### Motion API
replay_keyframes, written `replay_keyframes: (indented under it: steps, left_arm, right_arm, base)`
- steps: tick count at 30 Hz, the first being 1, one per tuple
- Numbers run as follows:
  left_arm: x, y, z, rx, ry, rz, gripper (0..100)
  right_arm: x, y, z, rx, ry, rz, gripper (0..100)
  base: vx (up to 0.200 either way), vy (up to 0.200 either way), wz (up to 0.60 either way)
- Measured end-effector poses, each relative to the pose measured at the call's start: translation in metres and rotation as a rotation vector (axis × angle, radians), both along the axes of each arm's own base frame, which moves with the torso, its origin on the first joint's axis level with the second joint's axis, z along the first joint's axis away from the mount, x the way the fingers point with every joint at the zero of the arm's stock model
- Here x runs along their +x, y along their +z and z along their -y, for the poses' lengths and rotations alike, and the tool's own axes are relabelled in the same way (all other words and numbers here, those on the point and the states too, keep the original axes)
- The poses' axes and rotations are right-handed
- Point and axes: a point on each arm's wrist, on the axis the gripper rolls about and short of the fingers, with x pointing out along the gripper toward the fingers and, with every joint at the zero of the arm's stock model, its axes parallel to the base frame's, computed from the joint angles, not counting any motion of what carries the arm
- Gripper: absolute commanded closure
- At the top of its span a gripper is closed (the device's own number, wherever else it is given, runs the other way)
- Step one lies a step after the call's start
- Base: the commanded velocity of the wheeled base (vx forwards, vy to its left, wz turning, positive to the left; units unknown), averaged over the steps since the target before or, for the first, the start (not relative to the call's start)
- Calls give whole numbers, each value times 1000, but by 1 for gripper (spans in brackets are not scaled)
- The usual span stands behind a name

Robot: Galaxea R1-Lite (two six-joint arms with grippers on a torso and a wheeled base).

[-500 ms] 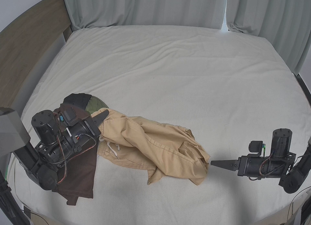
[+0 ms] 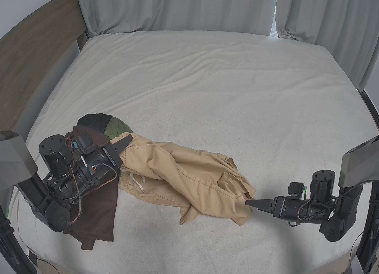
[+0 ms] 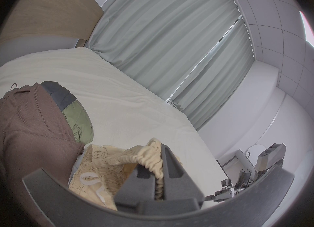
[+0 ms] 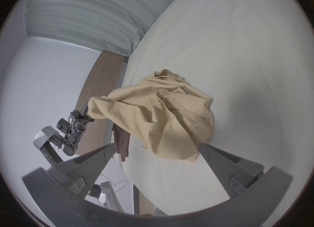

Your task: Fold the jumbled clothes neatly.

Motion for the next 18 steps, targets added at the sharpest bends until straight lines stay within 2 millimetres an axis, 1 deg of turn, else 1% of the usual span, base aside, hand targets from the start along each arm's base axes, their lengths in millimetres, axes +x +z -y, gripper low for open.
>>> replay_keyframes:
  steps: [5, 9, 18]
  left_arm:
    - [1, 0, -2, 0, 7, 0, 100]
    - [2, 0, -3, -1, 13, 2, 100]
    - [2, 0, -4, -3, 14, 1, 100]
  right_arm:
    - [13, -9, -4, -3, -40, -1, 0]
    - [20, -14, -7, -6, -49, 3, 0]
    - [27, -17, -13, -3, -38, 21, 0]
  base:
    - [0, 0, 0]
    - [0, 0, 0]
    - [0, 0, 0]
